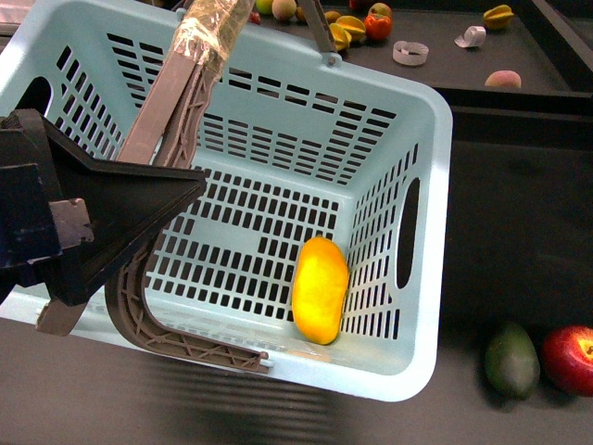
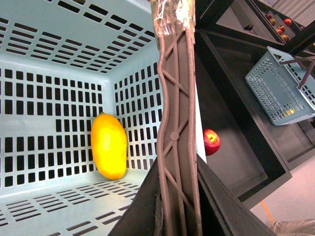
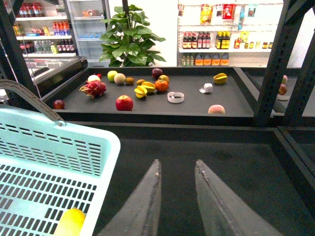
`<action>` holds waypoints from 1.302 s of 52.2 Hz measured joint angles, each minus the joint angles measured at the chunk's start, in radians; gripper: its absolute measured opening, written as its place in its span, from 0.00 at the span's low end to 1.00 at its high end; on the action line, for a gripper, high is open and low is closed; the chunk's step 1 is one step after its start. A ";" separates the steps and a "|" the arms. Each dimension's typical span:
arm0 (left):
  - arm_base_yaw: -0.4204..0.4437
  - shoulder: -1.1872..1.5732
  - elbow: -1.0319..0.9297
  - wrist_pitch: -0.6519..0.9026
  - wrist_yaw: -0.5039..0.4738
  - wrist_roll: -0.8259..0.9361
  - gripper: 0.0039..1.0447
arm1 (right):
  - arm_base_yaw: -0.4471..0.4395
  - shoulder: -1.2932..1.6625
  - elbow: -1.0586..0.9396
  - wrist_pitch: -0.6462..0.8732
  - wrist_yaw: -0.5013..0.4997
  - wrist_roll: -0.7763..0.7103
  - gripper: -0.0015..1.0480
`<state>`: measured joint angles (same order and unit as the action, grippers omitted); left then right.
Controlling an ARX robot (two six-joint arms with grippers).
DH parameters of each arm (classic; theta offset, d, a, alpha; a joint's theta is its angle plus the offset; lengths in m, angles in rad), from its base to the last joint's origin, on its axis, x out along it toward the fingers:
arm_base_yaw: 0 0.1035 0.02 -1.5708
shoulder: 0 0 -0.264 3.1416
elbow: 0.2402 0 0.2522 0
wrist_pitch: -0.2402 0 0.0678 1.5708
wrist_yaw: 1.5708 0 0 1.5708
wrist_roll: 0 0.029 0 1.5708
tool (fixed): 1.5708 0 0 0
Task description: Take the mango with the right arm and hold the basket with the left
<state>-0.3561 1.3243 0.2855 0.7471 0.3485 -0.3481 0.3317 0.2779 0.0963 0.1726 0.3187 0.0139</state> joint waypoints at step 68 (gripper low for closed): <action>0.000 0.000 0.000 0.000 0.001 0.003 0.11 | -0.328 -0.274 -0.091 -0.175 -0.317 -0.011 0.18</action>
<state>-0.3565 1.3243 0.2855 0.7471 0.3496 -0.3447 0.0032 0.0040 0.0055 -0.0029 0.0021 0.0025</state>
